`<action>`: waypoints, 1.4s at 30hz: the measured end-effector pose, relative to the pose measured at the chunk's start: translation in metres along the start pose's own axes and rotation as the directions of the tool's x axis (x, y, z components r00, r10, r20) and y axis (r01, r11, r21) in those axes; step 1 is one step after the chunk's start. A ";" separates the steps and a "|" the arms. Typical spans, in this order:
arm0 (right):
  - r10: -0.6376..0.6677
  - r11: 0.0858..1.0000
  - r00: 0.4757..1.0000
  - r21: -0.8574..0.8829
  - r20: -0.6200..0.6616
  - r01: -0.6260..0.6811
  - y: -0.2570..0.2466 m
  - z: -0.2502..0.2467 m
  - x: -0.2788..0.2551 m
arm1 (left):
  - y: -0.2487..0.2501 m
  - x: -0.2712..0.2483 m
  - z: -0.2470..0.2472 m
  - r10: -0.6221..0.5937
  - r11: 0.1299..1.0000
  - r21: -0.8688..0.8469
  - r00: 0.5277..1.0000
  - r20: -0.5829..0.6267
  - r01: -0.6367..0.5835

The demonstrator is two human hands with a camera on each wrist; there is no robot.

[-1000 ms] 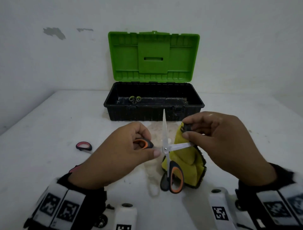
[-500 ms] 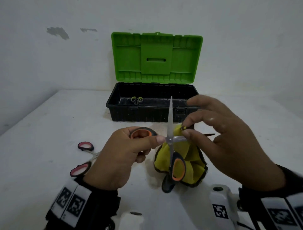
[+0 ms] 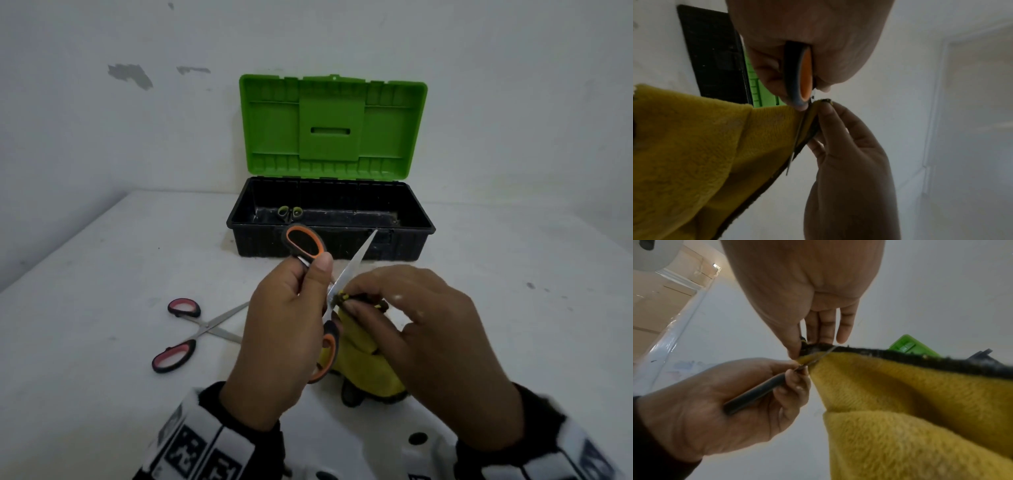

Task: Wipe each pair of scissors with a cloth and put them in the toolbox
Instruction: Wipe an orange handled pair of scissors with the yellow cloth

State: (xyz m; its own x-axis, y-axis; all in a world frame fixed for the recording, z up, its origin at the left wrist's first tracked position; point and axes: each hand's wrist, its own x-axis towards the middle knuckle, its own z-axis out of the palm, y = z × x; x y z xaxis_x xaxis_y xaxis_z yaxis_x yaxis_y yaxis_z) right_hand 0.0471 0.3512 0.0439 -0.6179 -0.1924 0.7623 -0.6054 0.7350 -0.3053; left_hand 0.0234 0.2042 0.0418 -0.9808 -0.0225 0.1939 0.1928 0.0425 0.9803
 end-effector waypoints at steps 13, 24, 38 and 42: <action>0.307 0.922 0.952 0.244 0.014 -0.301 -0.010 0.010 0.003 | -0.001 -0.003 0.000 0.242 0.967 0.088 0.970 -0.011 -0.240; 0.313 0.923 0.948 0.253 -0.055 -0.290 -0.006 0.017 -0.005 | -0.008 -0.003 0.001 0.322 0.934 0.159 0.947 0.013 -0.320; 0.388 0.906 0.913 0.235 -0.125 -0.352 0.003 0.011 0.000 | -0.011 -0.003 0.001 0.294 0.939 0.173 0.955 0.047 -0.298; 0.384 0.909 0.916 0.226 -0.121 -0.351 -0.005 0.014 -0.002 | -0.014 -0.002 -0.001 0.271 0.949 0.151 0.960 0.066 -0.278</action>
State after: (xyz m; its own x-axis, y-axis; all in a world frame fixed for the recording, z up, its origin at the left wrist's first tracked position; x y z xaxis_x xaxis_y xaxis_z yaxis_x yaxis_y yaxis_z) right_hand 0.0448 0.3390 0.0358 -0.7373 0.1846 0.6499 -0.4466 0.5887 -0.6738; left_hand 0.0230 0.2025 0.0276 -0.8918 0.0559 0.4490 0.4507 0.1978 0.8705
